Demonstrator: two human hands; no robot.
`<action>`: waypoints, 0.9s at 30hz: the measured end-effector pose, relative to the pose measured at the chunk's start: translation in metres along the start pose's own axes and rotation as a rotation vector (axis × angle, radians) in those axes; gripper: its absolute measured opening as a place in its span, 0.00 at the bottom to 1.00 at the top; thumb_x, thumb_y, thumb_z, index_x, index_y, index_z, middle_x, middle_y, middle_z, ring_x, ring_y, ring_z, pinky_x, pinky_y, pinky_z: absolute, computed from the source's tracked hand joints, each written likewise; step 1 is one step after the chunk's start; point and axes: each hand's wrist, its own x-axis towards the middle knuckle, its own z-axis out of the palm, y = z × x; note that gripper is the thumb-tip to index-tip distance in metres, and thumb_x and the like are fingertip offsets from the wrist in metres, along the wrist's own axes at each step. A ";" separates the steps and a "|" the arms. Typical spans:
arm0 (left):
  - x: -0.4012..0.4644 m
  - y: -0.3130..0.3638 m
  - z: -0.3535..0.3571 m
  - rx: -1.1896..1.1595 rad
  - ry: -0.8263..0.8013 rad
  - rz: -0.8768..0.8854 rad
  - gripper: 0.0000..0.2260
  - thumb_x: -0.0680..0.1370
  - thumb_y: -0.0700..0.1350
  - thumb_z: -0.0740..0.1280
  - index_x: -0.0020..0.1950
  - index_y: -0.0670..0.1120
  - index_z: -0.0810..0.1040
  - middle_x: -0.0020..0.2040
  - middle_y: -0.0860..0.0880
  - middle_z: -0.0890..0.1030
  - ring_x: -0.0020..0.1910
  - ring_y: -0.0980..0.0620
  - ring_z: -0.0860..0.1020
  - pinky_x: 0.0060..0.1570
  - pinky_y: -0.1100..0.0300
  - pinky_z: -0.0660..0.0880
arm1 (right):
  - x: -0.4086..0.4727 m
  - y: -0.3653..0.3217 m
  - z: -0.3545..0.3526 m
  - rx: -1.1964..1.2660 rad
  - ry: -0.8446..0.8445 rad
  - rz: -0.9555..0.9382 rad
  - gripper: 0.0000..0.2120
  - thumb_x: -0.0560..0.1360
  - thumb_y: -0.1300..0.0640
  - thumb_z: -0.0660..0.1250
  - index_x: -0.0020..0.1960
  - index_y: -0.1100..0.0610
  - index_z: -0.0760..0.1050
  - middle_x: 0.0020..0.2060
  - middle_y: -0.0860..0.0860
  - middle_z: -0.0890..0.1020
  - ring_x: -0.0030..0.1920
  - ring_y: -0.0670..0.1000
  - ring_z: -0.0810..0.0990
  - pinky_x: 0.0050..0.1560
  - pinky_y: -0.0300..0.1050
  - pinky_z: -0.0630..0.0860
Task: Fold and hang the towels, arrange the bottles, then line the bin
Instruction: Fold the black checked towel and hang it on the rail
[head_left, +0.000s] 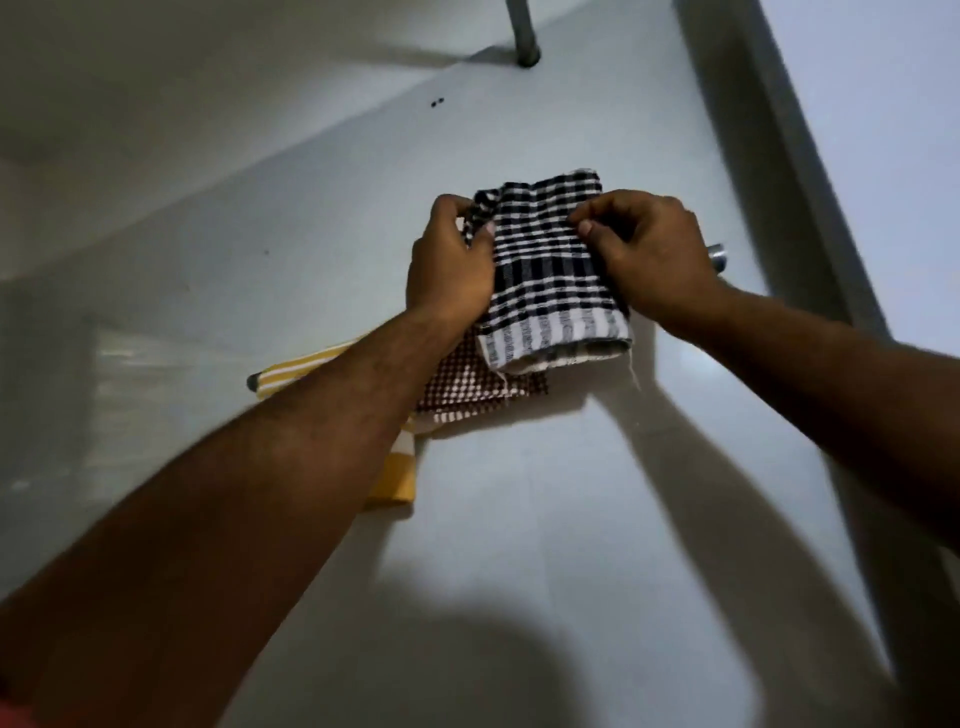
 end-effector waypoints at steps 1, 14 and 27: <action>0.006 0.002 0.012 -0.006 -0.032 -0.012 0.08 0.83 0.49 0.66 0.61 0.50 0.75 0.49 0.53 0.82 0.46 0.53 0.81 0.53 0.52 0.81 | 0.008 0.005 -0.009 -0.078 -0.027 0.018 0.08 0.80 0.51 0.68 0.56 0.48 0.84 0.49 0.44 0.87 0.52 0.45 0.85 0.60 0.49 0.81; 0.024 -0.020 0.071 0.216 -0.280 -0.227 0.24 0.75 0.54 0.77 0.63 0.43 0.74 0.55 0.45 0.81 0.54 0.45 0.79 0.53 0.52 0.77 | 0.043 0.035 -0.039 -0.775 -0.416 0.009 0.25 0.83 0.43 0.63 0.38 0.62 0.81 0.32 0.56 0.78 0.40 0.59 0.79 0.39 0.45 0.66; 0.034 -0.025 0.065 0.260 -0.554 -0.286 0.31 0.78 0.69 0.64 0.55 0.41 0.82 0.56 0.43 0.84 0.53 0.43 0.82 0.61 0.47 0.78 | 0.046 0.037 -0.039 -0.743 -0.540 0.018 0.25 0.85 0.42 0.56 0.36 0.56 0.73 0.31 0.52 0.79 0.35 0.50 0.76 0.35 0.43 0.66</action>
